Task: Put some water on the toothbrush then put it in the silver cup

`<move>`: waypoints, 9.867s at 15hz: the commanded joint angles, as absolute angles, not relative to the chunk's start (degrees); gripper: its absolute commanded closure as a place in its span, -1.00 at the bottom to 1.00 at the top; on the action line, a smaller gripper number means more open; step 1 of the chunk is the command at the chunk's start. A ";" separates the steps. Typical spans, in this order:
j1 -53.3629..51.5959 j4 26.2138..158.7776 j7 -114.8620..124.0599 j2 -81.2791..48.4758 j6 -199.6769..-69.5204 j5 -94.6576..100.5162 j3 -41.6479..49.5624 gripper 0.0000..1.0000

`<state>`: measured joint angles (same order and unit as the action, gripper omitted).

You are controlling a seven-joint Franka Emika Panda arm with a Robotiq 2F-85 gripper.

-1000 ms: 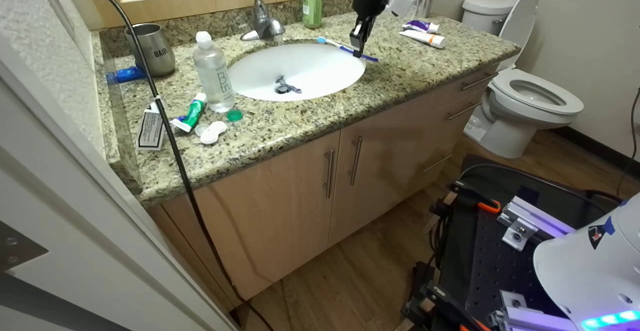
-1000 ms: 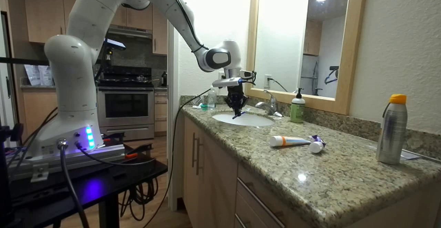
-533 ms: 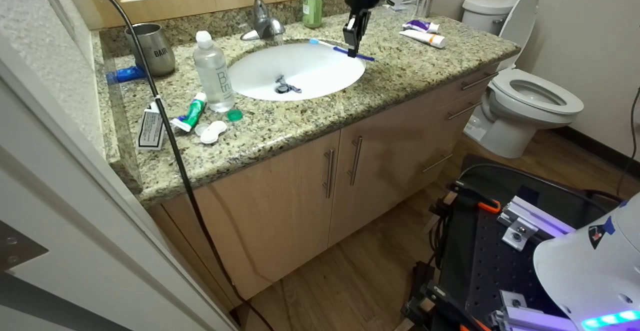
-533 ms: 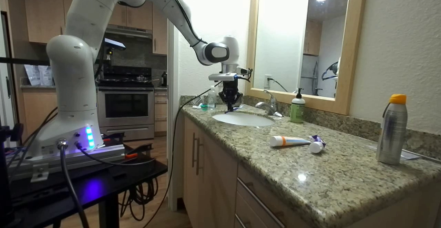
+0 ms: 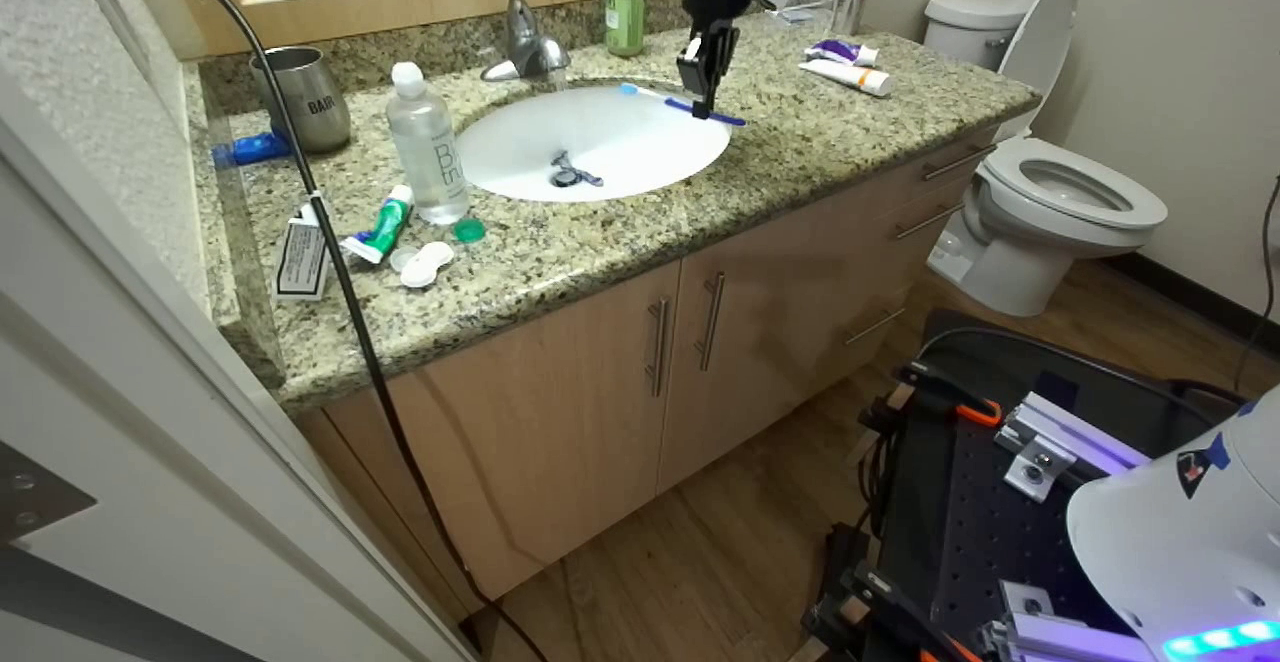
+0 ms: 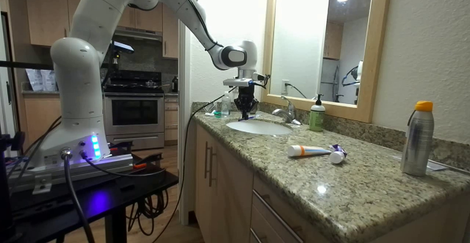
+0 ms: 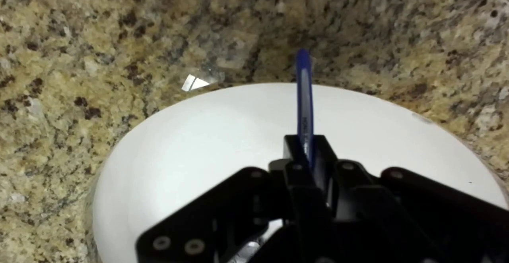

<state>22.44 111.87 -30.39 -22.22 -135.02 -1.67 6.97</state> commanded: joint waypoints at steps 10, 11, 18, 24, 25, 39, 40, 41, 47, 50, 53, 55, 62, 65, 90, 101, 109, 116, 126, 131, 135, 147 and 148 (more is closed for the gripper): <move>18.63 93.19 -16.62 -34.23 -129.30 -4.65 5.43 0.79; 18.52 92.97 -15.61 -34.35 -130.64 -4.51 5.63 0.79; 18.63 89.21 -12.64 -37.18 -126.64 -4.14 6.75 0.95; 18.51 90.77 -12.62 -36.67 -128.72 -4.32 6.57 0.95; 18.35 90.23 -12.11 -37.30 -129.16 -4.16 6.76 0.95; 18.27 86.97 -12.05 -40.93 -133.08 -4.24 5.84 0.95; 18.40 86.27 -12.38 -41.39 -133.15 -4.34 5.59 0.95; 18.15 85.72 -11.97 -41.84 -133.95 -3.94 5.91 0.95; 18.42 85.14 -10.36 -41.38 -131.27 -3.99 6.64 0.95; 18.81 83.66 -8.80 -42.10 -129.57 -3.29 8.36 0.95; 19.05 85.12 -9.79 -41.38 -131.32 -3.90 7.93 0.79; 19.10 85.04 -9.72 -41.38 -131.17 -3.88 8.02 0.95; 18.89 84.95 -10.48 -41.37 -124.64 -4.19 7.11 0.95; 18.83 84.93 -10.39 -41.37 -124.47 -4.19 7.08 0.79; 17.42 84.95 -8.12 -42.62 -132.14 -1.40 7.45 0.79; 21.92 84.91 -22.47 -38.73 -115.99 -4.02 3.85 0.95; 20.76 102.75 -43.22 -18.53 -121.40 -3.97 2.74 0.95; 14.11 122.34 -45.27 -1.70 -143.75 -19.43 1.09 0.95; 8.76 130.59 -13.42 14.12 -144.37 24.57 -2.58 0.95; 7.09 128.74 -7.63 17.65 -144.22 36.72 -0.46 0.79; 7.61 128.74 -5.68 19.47 -144.16 40.78 -0.42 0.95; 7.29 120.53 17.73 -0.66 -165.42 21.76 -0.08 0.95; 7.13 119.89 21.53 -2.48 -168.68 22.70 -0.56 0.95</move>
